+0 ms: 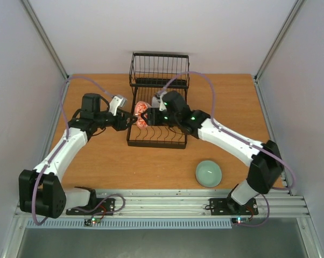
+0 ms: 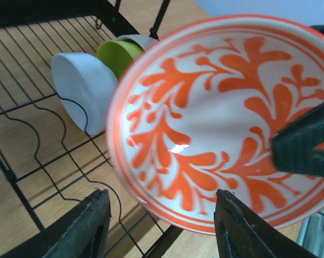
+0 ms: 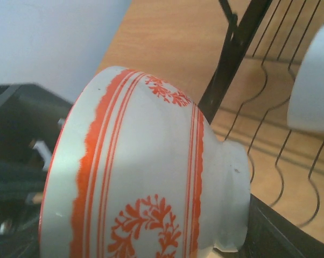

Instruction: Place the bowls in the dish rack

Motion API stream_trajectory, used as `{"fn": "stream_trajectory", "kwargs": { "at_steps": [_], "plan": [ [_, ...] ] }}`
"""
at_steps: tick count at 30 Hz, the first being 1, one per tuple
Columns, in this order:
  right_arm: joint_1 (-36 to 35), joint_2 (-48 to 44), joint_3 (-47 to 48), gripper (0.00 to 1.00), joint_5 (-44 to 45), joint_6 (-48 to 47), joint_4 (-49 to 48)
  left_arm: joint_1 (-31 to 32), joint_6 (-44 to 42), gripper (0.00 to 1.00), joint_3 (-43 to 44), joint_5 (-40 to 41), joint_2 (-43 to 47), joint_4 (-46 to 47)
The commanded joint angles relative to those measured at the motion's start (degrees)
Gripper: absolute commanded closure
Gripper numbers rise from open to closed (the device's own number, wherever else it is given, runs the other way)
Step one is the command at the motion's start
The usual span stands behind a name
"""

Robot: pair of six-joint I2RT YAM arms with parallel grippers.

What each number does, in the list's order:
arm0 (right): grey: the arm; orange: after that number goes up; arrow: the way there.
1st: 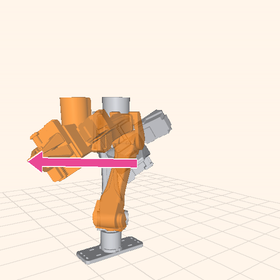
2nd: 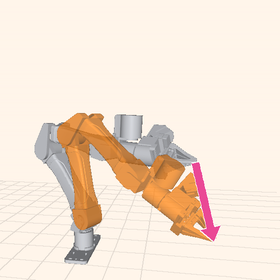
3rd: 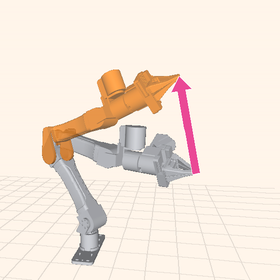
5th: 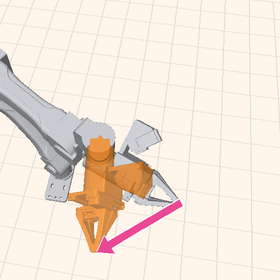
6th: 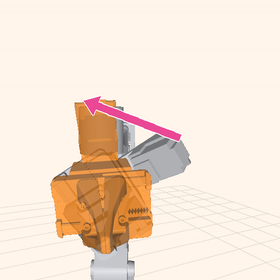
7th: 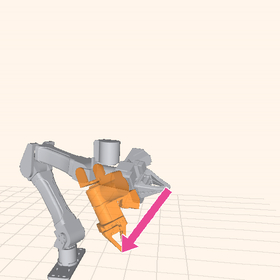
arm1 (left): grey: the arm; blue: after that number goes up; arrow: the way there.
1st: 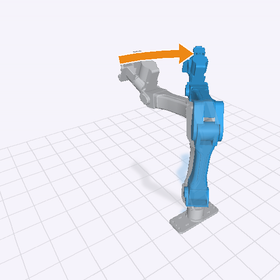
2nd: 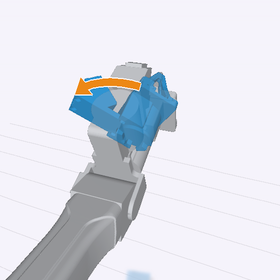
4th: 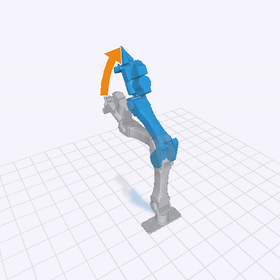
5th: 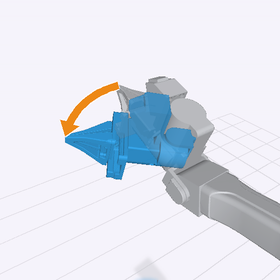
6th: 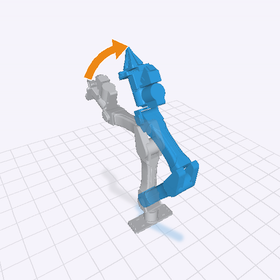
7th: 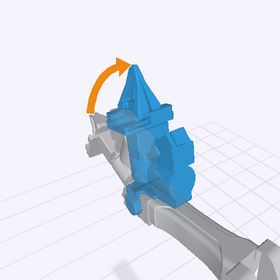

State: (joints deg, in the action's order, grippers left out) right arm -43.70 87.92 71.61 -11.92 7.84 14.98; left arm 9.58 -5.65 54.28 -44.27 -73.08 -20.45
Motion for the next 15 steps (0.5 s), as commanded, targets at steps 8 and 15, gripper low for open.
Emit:
{"fn": "stream_trajectory", "kwargs": {
  "at_steps": [8, 15],
  "plan": [
    [-6.6, 22.5, 31.0, 0.99, 31.6, -10.6, 23.8, -0.3, 1.4, 0.72, 1.3, 13.4, 3.0, 2.5],
    [-6.8, 27.3, 35.9, 0.99, 37.3, -11.8, 24.2, -0.3, 1.1, 0.96, 0.7, 18.2, -0.6, 2.8]
  ]
}}
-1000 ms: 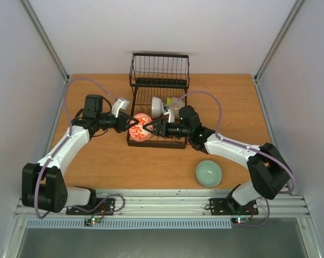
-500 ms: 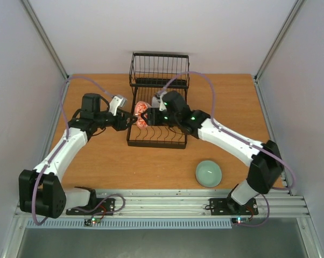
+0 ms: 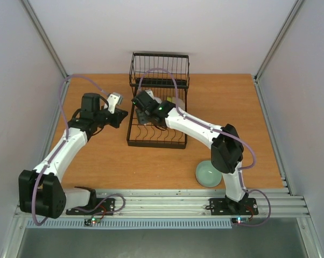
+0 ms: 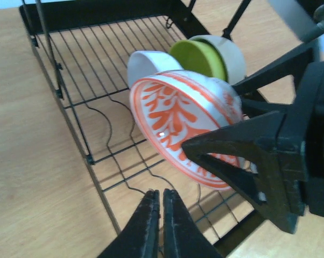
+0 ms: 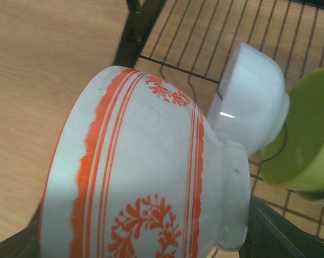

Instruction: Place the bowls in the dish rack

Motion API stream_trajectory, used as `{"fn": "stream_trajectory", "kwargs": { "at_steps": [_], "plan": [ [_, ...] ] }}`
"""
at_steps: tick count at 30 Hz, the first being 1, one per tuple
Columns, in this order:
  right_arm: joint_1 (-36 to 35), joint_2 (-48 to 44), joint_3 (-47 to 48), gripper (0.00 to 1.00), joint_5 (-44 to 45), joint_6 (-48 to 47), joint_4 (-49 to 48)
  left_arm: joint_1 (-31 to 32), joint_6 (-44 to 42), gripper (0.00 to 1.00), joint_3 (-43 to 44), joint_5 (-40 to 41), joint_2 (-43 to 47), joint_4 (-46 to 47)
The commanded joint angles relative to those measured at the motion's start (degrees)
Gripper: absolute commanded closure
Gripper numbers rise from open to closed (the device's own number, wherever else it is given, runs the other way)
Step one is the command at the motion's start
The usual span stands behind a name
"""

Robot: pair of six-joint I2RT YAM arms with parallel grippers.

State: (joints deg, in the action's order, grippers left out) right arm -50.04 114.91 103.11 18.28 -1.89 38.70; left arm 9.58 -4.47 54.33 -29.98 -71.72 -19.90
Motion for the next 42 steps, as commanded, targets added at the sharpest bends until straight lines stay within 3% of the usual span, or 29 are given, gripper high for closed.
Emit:
{"fn": "stream_trajectory", "kwargs": {
  "at_steps": [1, 6, 11, 17, 28, 42],
  "plan": [
    [-0.5, 1.0, 5.3, 0.99, 7.2, -2.3, 0.6, -0.3, -0.2, 0.99, 0.8, 4.1, -2.4, 2.2],
    [-0.7, 1.5, 5.2, 0.99, 8.9, -3.1, -0.6, -2.1, -1.7, 1.0, -0.9, 5.6, -1.5, 3.6],
    [-0.9, -4.0, -0.9, 0.99, 10.0, -3.8, -4.1, -2.6, -5.8, 0.99, -5.6, 14.2, -1.9, 4.7],
    [-0.9, -7.0, -4.2, 0.99, 10.8, -5.0, -7.5, -2.6, -8.6, 0.99, -5.1, 19.3, -10.9, 2.9],
    [-0.9, -12.2, -12.1, 0.99, 11.9, -5.5, -15.3, 0.2, -8.3, 0.99, 1.0, 18.6, -23.5, -2.3],
    [-0.9, -10.6, -12.0, 0.99, 13.3, -5.5, -14.7, 3.7, -11.9, 1.0, -0.9, 12.5, -21.3, -4.2]
  ]
}}
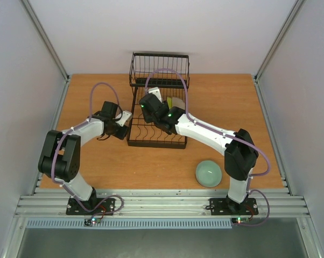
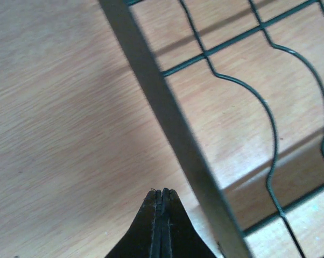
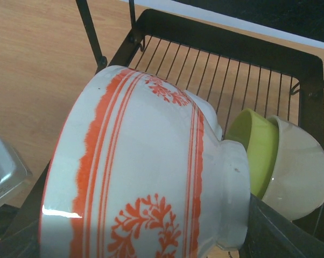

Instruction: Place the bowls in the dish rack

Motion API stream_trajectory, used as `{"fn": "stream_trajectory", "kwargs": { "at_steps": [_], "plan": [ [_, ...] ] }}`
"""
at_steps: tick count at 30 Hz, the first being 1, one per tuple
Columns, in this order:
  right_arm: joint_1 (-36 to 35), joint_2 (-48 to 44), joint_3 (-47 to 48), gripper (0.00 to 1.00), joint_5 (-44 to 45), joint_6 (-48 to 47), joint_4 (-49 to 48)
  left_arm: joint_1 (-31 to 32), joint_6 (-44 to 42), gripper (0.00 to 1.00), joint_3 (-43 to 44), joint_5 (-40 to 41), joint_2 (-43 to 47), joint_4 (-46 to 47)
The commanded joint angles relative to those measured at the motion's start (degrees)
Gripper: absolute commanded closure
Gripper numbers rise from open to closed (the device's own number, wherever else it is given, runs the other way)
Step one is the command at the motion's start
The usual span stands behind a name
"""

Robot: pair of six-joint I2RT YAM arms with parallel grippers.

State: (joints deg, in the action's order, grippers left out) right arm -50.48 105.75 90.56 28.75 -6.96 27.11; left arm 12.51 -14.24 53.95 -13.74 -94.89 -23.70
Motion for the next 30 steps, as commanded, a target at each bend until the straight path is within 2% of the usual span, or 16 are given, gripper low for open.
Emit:
{"fn": "stream_trajectory", "kwargs": {
  "at_steps": [1, 22, 30],
  "plan": [
    [-0.5, -1.4, 0.6, 0.99, 2.9, -0.4, -3.2, 0.8, -2.4, 1.0, -0.7, -4.8, 2.0, -0.6],
    [-0.5, 3.2, 3.0, 0.99, 5.1, -1.2, -2.4, 4.7, -6.1, 1.0, -2.3, -17.4, 4.4, -2.7],
    [-0.4, 6.3, 4.8, 0.99, 5.6, -1.8, -2.0, 3.1, -3.9, 0.99, -4.7, -9.9, 8.6, 2.2]
  ]
}}
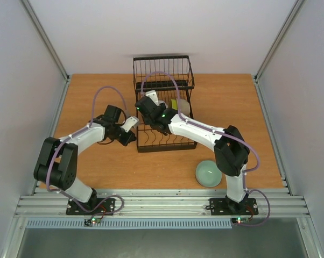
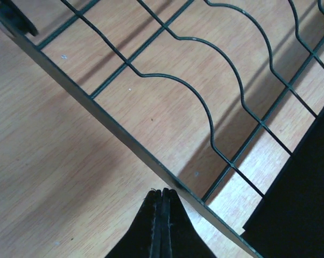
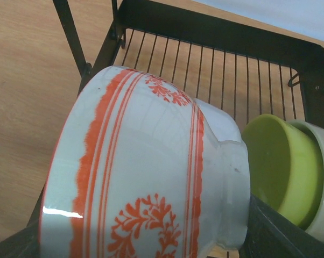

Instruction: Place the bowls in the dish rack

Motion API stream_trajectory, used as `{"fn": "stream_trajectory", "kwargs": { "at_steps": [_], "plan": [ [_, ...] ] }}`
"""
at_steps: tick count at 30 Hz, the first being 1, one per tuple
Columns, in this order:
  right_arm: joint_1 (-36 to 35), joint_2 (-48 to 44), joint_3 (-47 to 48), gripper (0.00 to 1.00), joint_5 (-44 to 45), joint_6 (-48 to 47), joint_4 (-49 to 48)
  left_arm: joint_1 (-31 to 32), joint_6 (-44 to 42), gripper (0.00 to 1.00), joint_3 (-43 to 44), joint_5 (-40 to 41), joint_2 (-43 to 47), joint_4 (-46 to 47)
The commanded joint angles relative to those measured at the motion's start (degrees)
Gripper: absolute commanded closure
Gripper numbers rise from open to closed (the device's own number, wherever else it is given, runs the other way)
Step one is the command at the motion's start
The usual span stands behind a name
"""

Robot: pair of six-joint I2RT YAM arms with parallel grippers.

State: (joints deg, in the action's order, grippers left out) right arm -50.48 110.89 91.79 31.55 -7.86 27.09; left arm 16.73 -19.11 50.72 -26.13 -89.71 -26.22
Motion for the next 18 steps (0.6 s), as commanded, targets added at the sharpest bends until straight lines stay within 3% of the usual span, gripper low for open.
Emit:
{"fn": "stream_trajectory", "kwargs": {
  "at_steps": [1, 8, 18],
  "plan": [
    [-0.4, 1.5, 3.8, 0.99, 2.9, -1.0, -1.9, -2.1, 2.3, 1.0, -1.9, 3.0, 4.4, 5.6],
    [-0.4, 5.0, 6.9, 0.99, 2.6, -1.4, -1.1, -11.7, 8.0, 0.99, -2.6, -1.8, 8.1, 8.9],
    [-0.5, 8.9, 7.7, 0.99, 3.6, 0.2, -1.3, -15.4, 11.5, 1.0, -6.6, -1.6, 13.1, 15.4]
  ]
}}
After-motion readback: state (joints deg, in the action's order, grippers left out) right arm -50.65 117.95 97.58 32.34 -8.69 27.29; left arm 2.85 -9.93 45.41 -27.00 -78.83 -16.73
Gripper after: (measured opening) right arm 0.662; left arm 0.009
